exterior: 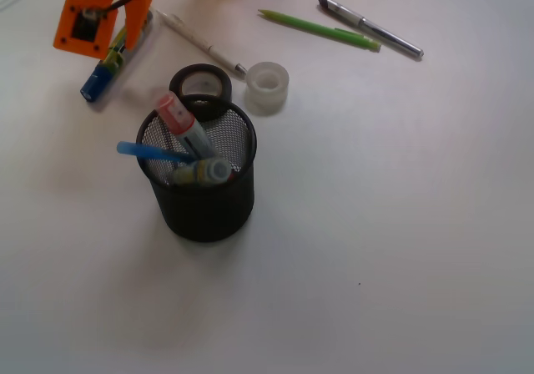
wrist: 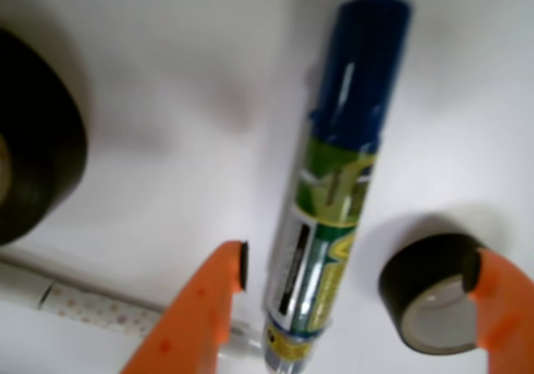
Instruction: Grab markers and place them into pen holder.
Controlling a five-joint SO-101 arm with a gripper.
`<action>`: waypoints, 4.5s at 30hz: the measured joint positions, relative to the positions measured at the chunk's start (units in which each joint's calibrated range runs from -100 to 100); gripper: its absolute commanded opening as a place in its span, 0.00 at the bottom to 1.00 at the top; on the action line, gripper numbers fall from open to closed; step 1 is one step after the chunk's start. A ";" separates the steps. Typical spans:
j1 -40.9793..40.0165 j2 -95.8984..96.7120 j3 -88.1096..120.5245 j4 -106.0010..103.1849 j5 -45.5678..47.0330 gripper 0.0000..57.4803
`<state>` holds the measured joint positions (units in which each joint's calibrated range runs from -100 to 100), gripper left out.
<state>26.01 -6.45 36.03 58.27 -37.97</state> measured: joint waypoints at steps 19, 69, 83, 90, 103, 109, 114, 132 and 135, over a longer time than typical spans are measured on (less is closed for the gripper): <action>-1.41 11.32 -1.17 -2.94 -1.66 0.39; -29.37 -14.29 -5.12 -57.37 -14.21 0.01; -28.41 -3.14 8.54 -84.32 -16.70 0.01; -28.12 1.48 9.25 -84.75 -16.70 0.52; -26.49 0.00 6.83 -81.12 -6.79 0.65; -27.89 -12.63 2.61 -61.34 4.98 0.62; -27.75 -26.83 -1.26 -37.24 19.68 0.54; -31.08 -65.85 48.43 -34.73 42.83 0.11; -29.89 -74.65 57.23 -34.56 42.83 0.01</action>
<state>-3.88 -81.10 93.26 23.71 4.86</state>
